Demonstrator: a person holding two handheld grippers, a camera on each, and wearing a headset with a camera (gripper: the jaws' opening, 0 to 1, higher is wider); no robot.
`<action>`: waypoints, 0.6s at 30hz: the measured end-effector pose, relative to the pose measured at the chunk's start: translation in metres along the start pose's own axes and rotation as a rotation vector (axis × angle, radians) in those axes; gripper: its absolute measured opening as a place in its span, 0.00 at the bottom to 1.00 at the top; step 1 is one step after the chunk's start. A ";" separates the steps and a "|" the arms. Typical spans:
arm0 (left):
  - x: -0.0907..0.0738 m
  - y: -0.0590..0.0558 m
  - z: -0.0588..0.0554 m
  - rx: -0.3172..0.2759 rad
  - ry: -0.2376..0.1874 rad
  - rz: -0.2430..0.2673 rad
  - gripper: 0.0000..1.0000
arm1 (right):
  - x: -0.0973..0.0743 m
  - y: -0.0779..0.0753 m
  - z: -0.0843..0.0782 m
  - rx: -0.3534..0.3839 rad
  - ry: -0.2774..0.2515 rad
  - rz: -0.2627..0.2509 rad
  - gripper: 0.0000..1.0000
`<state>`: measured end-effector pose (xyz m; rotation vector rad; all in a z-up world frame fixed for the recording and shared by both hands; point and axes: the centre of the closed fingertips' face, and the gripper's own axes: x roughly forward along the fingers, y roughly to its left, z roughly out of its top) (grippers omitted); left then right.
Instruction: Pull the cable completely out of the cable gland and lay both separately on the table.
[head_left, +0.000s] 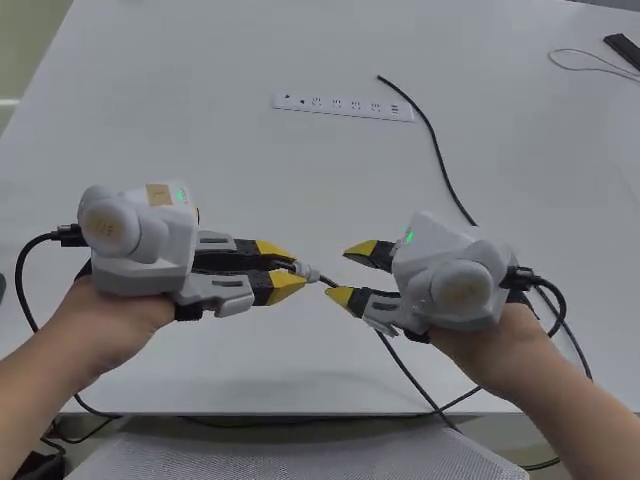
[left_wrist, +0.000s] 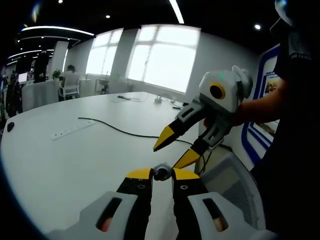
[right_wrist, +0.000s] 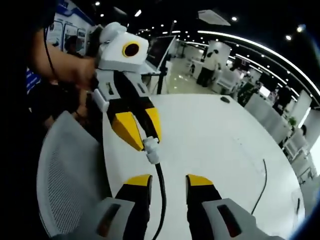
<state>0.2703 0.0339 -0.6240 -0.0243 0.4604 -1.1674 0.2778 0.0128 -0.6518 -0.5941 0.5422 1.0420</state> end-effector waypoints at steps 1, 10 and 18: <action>0.000 0.000 0.000 -0.002 0.000 0.000 0.15 | 0.002 0.001 0.000 0.003 -0.003 0.003 0.21; -0.001 -0.001 -0.002 -0.004 0.003 0.001 0.15 | 0.010 0.012 0.000 0.010 -0.013 0.044 0.10; 0.000 -0.002 -0.002 -0.009 0.002 0.000 0.15 | 0.013 0.013 0.003 0.002 -0.024 0.039 0.03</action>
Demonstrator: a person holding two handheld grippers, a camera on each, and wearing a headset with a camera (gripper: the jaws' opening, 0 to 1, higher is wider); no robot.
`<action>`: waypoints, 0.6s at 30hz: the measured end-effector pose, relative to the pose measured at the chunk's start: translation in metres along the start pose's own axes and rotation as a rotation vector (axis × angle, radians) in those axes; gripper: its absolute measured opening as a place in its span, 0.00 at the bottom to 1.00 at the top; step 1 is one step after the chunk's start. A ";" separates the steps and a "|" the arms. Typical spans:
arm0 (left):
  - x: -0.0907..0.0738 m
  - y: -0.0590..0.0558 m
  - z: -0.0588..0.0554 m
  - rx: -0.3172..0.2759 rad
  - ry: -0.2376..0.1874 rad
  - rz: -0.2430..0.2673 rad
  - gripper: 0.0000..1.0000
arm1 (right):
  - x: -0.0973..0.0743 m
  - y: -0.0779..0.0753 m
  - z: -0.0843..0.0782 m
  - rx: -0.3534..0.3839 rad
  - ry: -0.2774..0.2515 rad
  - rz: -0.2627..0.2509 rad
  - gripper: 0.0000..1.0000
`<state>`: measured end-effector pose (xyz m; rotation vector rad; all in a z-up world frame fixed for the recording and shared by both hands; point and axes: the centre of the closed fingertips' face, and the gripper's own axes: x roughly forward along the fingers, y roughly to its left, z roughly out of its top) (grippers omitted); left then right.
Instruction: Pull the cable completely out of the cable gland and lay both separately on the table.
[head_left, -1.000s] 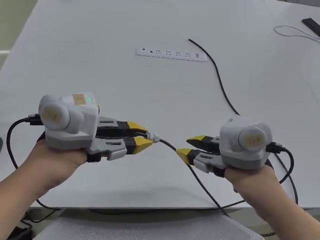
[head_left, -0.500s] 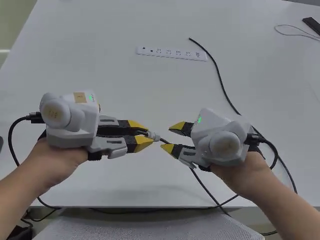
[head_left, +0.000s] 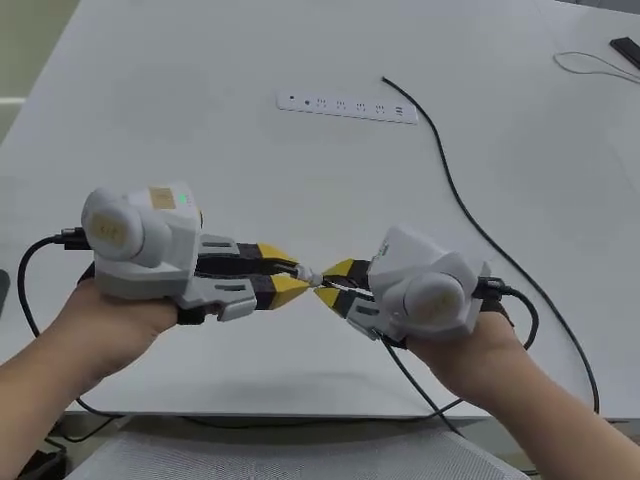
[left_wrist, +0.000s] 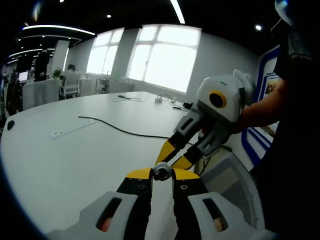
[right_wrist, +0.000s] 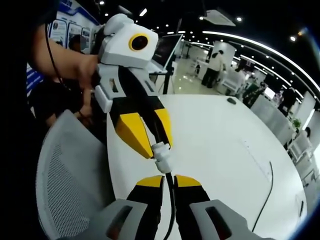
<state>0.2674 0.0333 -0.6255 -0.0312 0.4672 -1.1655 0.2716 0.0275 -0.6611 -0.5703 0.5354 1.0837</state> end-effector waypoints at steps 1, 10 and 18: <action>0.000 0.000 0.000 0.002 0.001 0.000 0.15 | 0.000 -0.001 0.000 -0.006 0.001 -0.003 0.02; 0.002 -0.003 0.003 0.003 -0.003 -0.007 0.15 | -0.004 -0.002 -0.001 -0.003 -0.011 -0.009 0.00; 0.004 -0.005 0.007 0.009 -0.009 -0.011 0.15 | -0.007 -0.006 -0.006 -0.023 -0.015 -0.033 0.00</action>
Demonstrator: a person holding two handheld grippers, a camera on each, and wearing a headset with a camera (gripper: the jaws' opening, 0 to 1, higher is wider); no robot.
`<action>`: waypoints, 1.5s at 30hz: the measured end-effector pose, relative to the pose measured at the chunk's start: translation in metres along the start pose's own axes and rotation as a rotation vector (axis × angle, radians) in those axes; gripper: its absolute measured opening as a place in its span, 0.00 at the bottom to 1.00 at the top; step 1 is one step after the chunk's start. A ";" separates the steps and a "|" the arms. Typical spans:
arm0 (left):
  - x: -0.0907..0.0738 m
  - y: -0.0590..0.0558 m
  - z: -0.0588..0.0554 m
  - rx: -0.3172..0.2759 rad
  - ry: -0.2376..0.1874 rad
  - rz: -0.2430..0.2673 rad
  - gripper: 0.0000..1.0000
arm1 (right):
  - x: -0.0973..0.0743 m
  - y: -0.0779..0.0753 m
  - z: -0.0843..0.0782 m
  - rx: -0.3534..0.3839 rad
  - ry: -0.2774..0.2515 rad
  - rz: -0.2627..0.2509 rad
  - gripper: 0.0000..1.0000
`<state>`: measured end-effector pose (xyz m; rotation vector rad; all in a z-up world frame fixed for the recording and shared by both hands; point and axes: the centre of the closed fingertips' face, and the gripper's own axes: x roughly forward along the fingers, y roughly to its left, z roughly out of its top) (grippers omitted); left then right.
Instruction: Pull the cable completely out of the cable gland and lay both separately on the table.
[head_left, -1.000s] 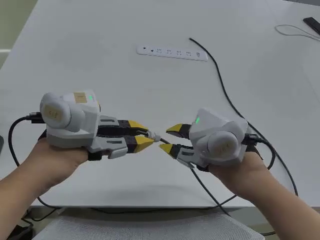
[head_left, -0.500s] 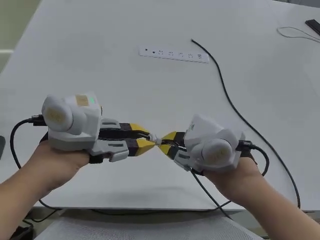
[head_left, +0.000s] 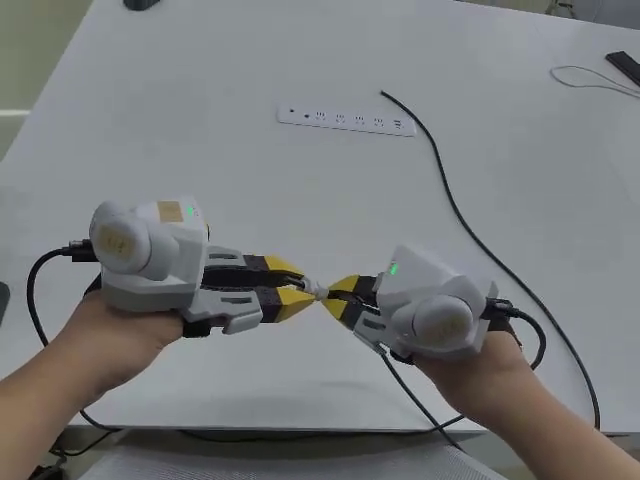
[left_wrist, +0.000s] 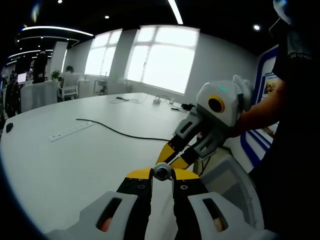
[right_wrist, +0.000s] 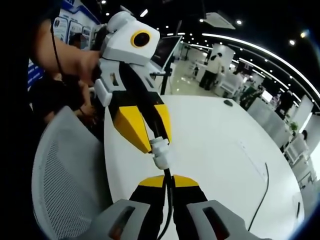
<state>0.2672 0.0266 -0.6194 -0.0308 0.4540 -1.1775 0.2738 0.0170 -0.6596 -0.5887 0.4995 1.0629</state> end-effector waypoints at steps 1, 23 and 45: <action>0.000 0.000 0.001 -0.001 -0.003 0.001 0.15 | 0.000 -0.002 -0.003 0.006 0.006 -0.007 0.00; -0.003 0.003 -0.002 -0.025 -0.017 0.004 0.15 | -0.013 -0.020 -0.058 0.201 0.094 -0.062 0.00; -0.005 0.009 -0.014 -0.039 -0.050 0.008 0.15 | -0.011 -0.039 -0.038 0.206 0.103 -0.070 0.00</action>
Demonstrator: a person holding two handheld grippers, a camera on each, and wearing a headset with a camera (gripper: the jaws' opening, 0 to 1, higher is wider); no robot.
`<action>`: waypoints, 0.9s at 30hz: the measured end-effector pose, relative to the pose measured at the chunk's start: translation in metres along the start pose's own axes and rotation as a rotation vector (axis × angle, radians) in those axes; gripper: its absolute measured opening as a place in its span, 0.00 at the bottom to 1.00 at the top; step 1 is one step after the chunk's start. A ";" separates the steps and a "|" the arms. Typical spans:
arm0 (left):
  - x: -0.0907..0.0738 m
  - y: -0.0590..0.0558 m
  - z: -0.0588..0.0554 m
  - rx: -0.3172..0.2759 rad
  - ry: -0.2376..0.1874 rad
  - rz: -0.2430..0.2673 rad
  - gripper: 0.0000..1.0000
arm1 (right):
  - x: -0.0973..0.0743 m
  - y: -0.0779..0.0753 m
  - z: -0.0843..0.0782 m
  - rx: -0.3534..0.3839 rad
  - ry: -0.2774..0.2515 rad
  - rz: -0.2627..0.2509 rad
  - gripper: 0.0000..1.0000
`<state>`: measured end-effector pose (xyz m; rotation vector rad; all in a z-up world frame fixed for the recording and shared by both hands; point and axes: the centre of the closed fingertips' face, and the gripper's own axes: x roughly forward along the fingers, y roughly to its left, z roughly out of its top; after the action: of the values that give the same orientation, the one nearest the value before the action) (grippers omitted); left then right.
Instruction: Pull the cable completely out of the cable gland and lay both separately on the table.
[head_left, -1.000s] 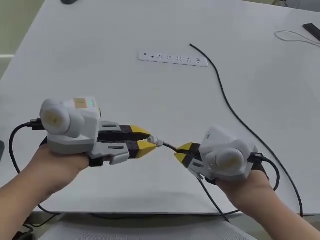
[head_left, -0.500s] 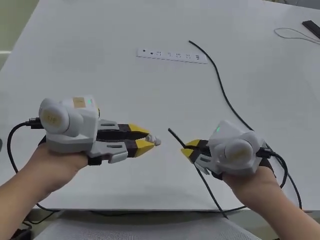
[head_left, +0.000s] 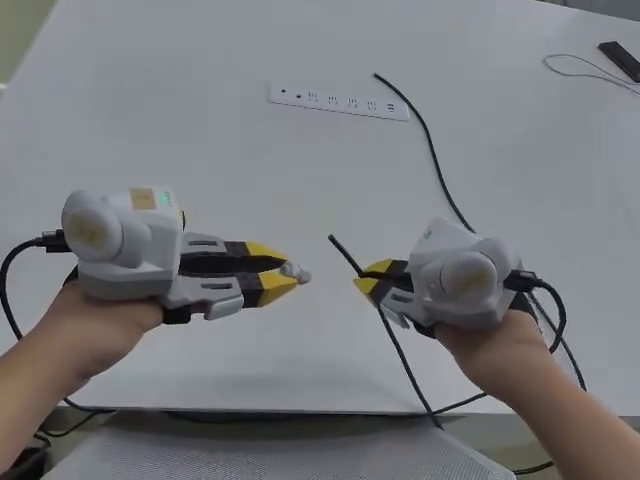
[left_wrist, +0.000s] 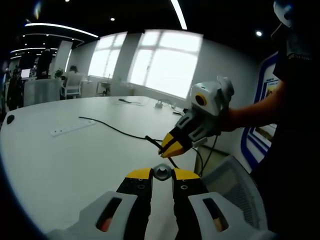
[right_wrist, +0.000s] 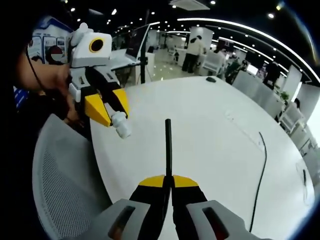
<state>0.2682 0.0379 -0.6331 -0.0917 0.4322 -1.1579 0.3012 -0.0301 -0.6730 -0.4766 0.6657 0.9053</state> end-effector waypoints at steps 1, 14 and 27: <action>0.000 0.000 -0.001 -0.002 -0.001 0.000 0.15 | 0.001 -0.002 0.002 -0.001 0.000 -0.001 0.00; -0.007 0.010 -0.023 -0.024 -0.003 0.016 0.15 | 0.016 -0.013 0.038 0.012 -0.010 0.018 0.00; -0.015 0.023 -0.043 -0.037 -0.007 0.038 0.15 | 0.055 -0.015 0.068 -0.048 0.035 0.047 0.00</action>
<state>0.2672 0.0671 -0.6754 -0.1194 0.4475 -1.1125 0.3602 0.0355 -0.6623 -0.5218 0.6904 0.9605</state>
